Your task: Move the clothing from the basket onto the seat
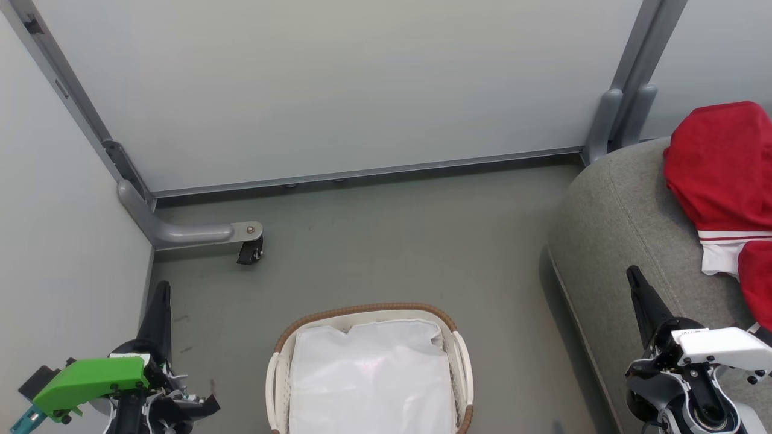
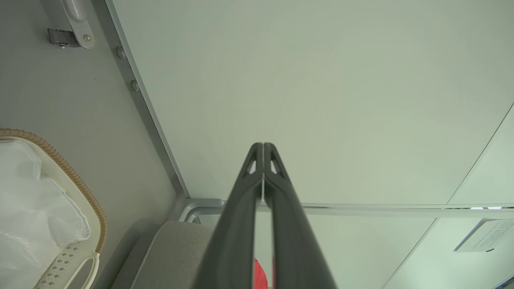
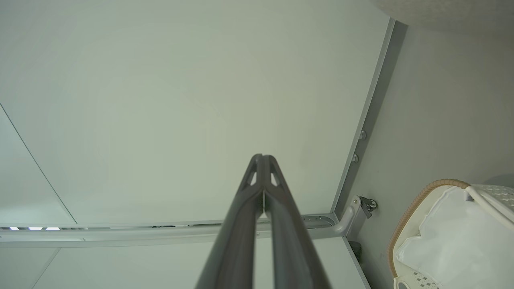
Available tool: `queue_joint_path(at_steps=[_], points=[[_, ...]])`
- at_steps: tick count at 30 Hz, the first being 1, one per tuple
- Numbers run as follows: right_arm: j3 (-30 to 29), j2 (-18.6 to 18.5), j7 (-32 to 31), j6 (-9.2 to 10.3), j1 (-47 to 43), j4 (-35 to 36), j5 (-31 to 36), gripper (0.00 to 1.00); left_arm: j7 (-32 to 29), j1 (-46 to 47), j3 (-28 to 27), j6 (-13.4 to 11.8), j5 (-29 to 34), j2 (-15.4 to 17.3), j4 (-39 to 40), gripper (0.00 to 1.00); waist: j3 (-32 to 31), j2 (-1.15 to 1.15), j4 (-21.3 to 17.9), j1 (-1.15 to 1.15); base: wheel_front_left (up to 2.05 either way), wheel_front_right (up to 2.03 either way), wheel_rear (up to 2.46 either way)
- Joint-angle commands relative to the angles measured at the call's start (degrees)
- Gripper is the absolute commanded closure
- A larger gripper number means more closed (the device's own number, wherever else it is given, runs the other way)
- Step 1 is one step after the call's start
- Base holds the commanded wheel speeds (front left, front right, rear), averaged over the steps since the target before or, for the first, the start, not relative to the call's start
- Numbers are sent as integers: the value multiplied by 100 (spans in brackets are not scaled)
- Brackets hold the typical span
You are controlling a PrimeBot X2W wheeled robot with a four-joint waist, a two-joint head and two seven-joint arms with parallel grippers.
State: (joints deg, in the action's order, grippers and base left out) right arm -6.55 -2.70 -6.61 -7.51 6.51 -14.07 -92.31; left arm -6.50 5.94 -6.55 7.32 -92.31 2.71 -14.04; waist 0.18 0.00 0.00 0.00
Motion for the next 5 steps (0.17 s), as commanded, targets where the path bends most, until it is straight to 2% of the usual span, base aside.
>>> queue_joint_path(at_steps=[1, 5], points=[[-8, -34, -6, 4, -61, 20, -20, 100, -26, 58, -10, 35, -20, 31, 10, 100, 0, 0, 0, 0, 0, 0, 0], [-8, -34, -6, 4, -61, 20, -20, 100, -26, 58, -10, 35, -20, 32, 10, 100, 0, 0, 0, 0, 0, 0, 0]])
